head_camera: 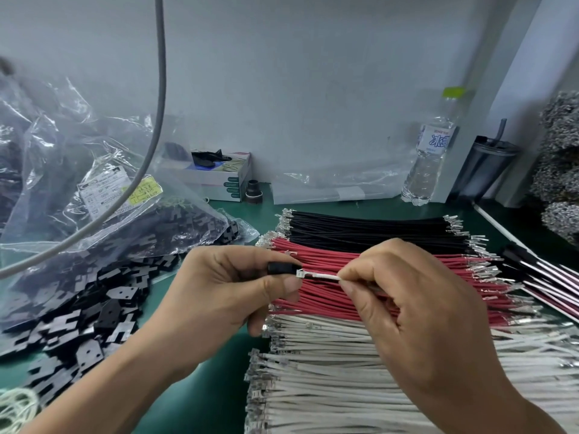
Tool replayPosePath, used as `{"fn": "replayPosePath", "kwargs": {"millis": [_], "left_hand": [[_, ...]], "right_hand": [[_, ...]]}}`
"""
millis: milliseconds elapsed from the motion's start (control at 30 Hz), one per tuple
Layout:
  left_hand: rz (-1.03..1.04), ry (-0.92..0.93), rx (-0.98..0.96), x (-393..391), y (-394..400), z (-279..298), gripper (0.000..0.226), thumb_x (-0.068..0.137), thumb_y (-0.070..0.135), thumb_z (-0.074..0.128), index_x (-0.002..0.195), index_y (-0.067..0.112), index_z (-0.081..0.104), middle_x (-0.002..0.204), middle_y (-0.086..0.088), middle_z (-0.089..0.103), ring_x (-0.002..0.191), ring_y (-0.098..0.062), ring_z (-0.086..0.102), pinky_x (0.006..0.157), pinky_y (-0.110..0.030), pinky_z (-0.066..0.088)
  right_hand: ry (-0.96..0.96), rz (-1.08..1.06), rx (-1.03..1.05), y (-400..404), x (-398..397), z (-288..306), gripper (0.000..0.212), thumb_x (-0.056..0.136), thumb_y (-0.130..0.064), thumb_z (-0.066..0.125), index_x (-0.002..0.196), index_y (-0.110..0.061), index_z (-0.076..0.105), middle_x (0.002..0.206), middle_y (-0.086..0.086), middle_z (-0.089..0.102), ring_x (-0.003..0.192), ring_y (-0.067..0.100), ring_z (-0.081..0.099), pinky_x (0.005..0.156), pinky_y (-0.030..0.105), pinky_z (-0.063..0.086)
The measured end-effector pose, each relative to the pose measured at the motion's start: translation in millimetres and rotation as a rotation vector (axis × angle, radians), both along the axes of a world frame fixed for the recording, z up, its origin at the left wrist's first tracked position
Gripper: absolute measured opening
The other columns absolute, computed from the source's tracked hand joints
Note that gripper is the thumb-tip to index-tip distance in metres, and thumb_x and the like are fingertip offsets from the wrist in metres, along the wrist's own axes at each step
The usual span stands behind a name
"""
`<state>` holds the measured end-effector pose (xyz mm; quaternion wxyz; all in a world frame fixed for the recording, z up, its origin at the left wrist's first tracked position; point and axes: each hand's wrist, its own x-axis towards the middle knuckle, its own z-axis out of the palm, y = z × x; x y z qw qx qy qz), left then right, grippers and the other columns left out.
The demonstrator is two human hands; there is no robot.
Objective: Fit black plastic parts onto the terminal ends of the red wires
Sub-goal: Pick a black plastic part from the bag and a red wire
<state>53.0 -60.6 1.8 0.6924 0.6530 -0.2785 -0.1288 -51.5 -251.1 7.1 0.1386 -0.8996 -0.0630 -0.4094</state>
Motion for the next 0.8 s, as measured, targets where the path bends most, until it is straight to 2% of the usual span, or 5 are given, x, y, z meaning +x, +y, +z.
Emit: {"fn": "replayPosePath", "kwargs": {"millis": [200, 433, 600, 700, 800], "left_hand": [[-0.005, -0.003, 0.010, 2, 2, -1, 0.018, 0.072, 0.016, 0.082, 0.090, 0.013, 0.084, 0.065, -0.011, 0.074, 0.039, -0.012, 0.050, 0.038, -0.014, 0.039], [-0.015, 0.004, 0.008, -1, 1, 2, 0.019, 0.068, 0.018, 0.083, 0.087, 0.014, 0.084, 0.069, -0.017, 0.074, 0.038, -0.014, 0.050, 0.038, -0.016, 0.039], [-0.031, -0.019, 0.022, -4, 2, 4, 0.023, 0.066, 0.017, 0.084, 0.087, 0.009, 0.083, 0.068, -0.020, 0.074, 0.037, -0.016, 0.051, 0.037, -0.015, 0.039], [-0.055, -0.071, 0.066, -4, 2, 3, 0.022, 0.068, 0.018, 0.091, 0.087, 0.011, 0.083, 0.069, -0.016, 0.074, 0.040, -0.015, 0.053, 0.040, -0.019, 0.044], [-0.057, -0.100, 0.091, -6, 0, 2, 0.020, 0.070, 0.024, 0.090, 0.086, 0.015, 0.083, 0.070, -0.014, 0.075, 0.042, -0.017, 0.054, 0.041, -0.023, 0.047]], "right_hand": [[-0.016, 0.115, 0.084, -7, 1, 1, 0.011, 0.091, -0.021, 0.068, 0.093, -0.017, 0.077, 0.087, -0.011, 0.065, 0.081, 0.012, 0.063, 0.066, 0.031, 0.051], [0.025, 0.188, 0.192, -3, 5, -5, 0.015, 0.090, -0.024, 0.068, 0.093, -0.017, 0.080, 0.084, -0.009, 0.064, 0.079, 0.012, 0.065, 0.063, 0.030, 0.052], [0.034, 0.224, 0.346, -4, 7, -9, 0.006, 0.088, -0.020, 0.076, 0.091, -0.023, 0.080, 0.085, -0.013, 0.065, 0.083, 0.011, 0.066, 0.068, 0.018, 0.050], [0.062, 0.255, 0.501, -7, 7, -8, 0.012, 0.081, -0.017, 0.080, 0.086, -0.029, 0.079, 0.083, -0.011, 0.067, 0.082, 0.013, 0.067, 0.066, 0.014, 0.048], [0.068, 0.191, 0.389, -7, 5, -6, 0.006, 0.086, -0.022, 0.076, 0.087, -0.028, 0.079, 0.083, -0.013, 0.064, 0.081, 0.010, 0.066, 0.065, 0.011, 0.046]]}}
